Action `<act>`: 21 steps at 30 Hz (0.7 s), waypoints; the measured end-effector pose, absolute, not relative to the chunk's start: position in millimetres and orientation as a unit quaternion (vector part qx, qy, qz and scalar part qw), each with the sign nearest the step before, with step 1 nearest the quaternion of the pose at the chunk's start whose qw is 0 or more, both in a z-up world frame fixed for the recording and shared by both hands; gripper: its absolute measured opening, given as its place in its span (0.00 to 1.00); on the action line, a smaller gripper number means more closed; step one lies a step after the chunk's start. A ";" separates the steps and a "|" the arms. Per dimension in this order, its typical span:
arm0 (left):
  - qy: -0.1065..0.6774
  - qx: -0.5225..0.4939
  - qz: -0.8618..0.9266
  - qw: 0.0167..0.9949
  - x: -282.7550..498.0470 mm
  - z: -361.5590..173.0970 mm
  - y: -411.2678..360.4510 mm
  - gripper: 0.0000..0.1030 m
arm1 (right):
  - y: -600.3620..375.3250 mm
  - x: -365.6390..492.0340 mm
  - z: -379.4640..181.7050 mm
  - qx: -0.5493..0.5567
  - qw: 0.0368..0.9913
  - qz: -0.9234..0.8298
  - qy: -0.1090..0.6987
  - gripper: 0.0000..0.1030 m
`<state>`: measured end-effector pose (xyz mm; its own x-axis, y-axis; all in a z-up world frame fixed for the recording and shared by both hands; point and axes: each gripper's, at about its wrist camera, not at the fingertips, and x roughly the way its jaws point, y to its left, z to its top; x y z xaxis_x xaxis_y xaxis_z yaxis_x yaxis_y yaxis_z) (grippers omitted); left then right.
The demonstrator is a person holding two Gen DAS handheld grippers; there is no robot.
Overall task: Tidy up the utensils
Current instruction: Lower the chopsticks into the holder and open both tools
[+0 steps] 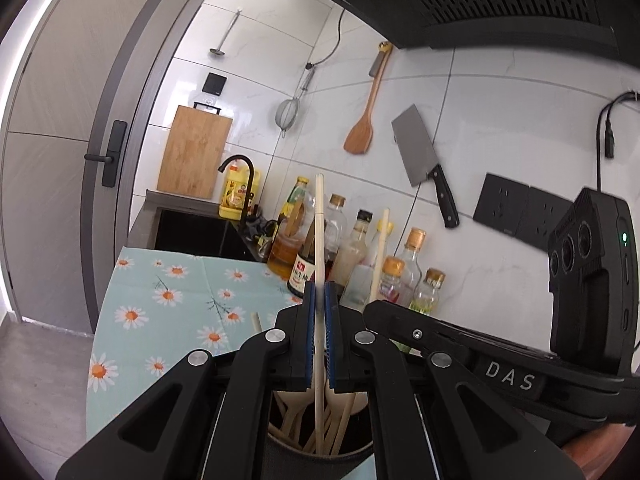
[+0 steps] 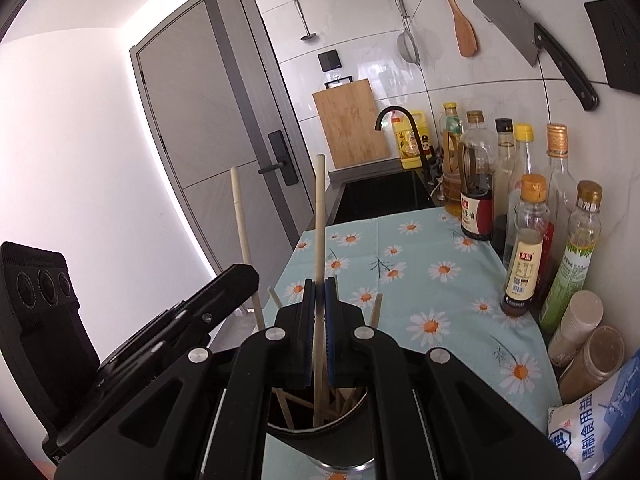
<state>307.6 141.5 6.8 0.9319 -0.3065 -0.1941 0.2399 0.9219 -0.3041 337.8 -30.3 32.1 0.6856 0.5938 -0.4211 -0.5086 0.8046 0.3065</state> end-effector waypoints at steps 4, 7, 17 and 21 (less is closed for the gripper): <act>0.128 -0.149 -0.137 0.971 306.7 2.8 143.4 0.04 | -32.3 336.7 31.6 0.086 0.912 0.301 0.263 0.13; 0.130 -0.148 -0.136 0.971 303.7 3.2 143.7 0.04 | -36.1 335.4 33.2 0.096 0.911 0.302 0.265 0.18; 0.136 -0.151 -0.127 0.971 290.5 4.9 146.0 0.28 | -46.2 324.0 39.4 0.109 0.909 0.301 0.268 0.24; 0.133 -0.154 -0.126 0.971 282.3 8.0 145.9 0.28 | -51.5 313.6 43.8 0.110 0.910 0.301 0.263 0.24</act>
<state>282.3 145.9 8.0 0.9324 -0.2865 -0.2202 0.2042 0.9205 -0.3331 313.6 -51.5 43.8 0.6798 0.6066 -0.4121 -0.4904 0.7939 0.3595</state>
